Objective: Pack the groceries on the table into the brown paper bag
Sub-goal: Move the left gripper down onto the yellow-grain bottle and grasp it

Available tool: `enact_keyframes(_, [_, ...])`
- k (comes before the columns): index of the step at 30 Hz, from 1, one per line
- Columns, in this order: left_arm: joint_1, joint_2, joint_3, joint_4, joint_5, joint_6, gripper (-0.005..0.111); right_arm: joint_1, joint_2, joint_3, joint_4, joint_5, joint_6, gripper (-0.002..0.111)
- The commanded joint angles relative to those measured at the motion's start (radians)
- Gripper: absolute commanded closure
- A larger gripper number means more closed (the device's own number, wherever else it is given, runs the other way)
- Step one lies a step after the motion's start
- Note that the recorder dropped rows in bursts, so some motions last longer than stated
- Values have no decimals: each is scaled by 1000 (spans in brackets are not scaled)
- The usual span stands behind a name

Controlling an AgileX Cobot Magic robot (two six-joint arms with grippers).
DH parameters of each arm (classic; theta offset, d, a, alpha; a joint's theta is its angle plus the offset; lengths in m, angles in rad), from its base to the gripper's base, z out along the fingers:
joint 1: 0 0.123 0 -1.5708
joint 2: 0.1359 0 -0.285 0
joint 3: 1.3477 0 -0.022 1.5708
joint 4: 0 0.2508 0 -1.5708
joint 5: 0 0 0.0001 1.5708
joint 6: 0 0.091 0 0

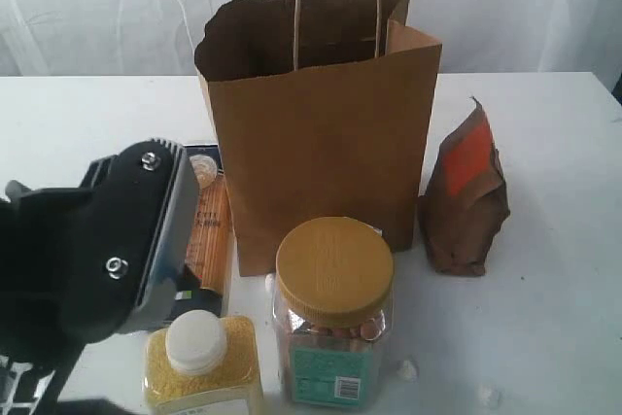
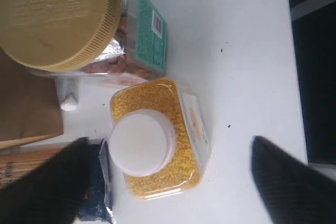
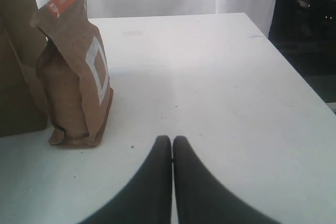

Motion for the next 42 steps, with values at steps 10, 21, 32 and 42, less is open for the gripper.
enact_keyframes(10, [-7,126,41,7,-153,-83,2,1,-5,1,0,-9,-8,108])
enact_keyframes(21, [-7,241,95,54,-238,-134,2,1,-5,1,0,-9,-8,108])
enact_keyframes(32, [-7,252,97,281,-226,-413,10,1,-5,1,0,-9,-8,108])
enact_keyframes(42, [-7,312,97,300,-166,-472,55,1,-5,1,0,-9,-8,108])
